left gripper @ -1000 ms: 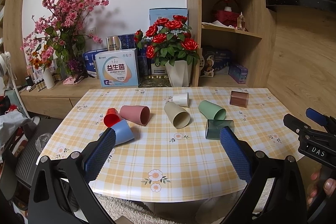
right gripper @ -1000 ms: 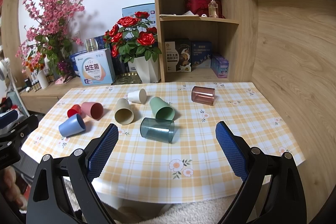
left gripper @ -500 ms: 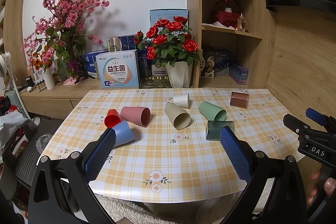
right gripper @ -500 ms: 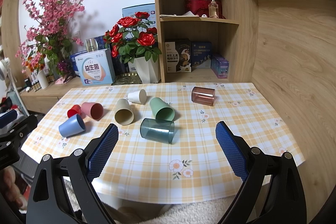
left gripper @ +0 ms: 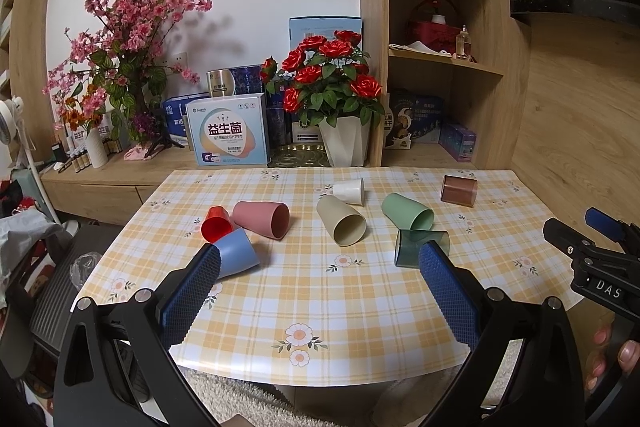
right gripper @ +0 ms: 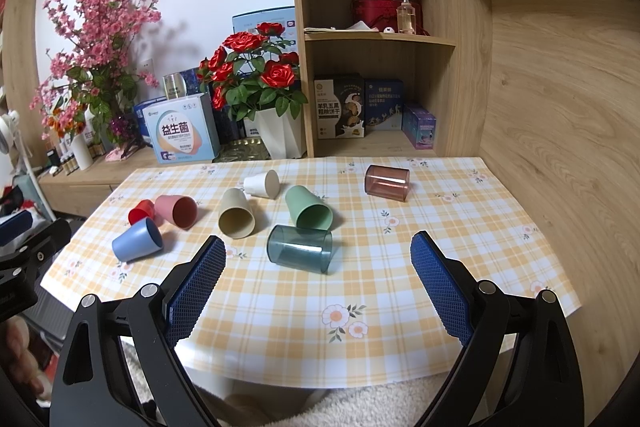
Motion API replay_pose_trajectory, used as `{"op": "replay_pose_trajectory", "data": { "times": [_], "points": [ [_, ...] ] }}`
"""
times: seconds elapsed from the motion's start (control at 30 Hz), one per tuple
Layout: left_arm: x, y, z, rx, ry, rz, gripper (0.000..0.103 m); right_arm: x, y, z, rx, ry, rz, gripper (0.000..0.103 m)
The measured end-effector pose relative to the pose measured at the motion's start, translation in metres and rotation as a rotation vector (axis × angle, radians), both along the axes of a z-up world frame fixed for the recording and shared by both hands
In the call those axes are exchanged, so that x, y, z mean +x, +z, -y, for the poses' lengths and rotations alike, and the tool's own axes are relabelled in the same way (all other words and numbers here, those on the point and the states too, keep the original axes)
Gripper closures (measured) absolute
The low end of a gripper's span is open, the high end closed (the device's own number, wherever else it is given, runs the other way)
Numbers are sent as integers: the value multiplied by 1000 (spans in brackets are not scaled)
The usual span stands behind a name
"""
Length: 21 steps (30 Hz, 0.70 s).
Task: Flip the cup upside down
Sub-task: 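Move the left tool to the red cup and close on it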
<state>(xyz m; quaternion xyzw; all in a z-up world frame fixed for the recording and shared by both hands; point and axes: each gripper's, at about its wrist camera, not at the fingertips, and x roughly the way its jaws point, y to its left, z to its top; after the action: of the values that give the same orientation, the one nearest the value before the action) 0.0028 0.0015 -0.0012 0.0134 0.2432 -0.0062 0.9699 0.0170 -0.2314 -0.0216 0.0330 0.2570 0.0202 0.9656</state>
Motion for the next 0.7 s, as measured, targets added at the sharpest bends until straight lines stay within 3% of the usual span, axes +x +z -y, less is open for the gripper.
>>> {"op": "replay_pose_trajectory", "data": {
  "times": [0.5,0.7],
  "points": [
    [3,-6,-1,1,14,-24,6,1,-1,1,11,-10,-7,12],
    [18,-11,-12,-36,-3,-79,6,7,-5,19,52,-30,5,12]
  ]
}}
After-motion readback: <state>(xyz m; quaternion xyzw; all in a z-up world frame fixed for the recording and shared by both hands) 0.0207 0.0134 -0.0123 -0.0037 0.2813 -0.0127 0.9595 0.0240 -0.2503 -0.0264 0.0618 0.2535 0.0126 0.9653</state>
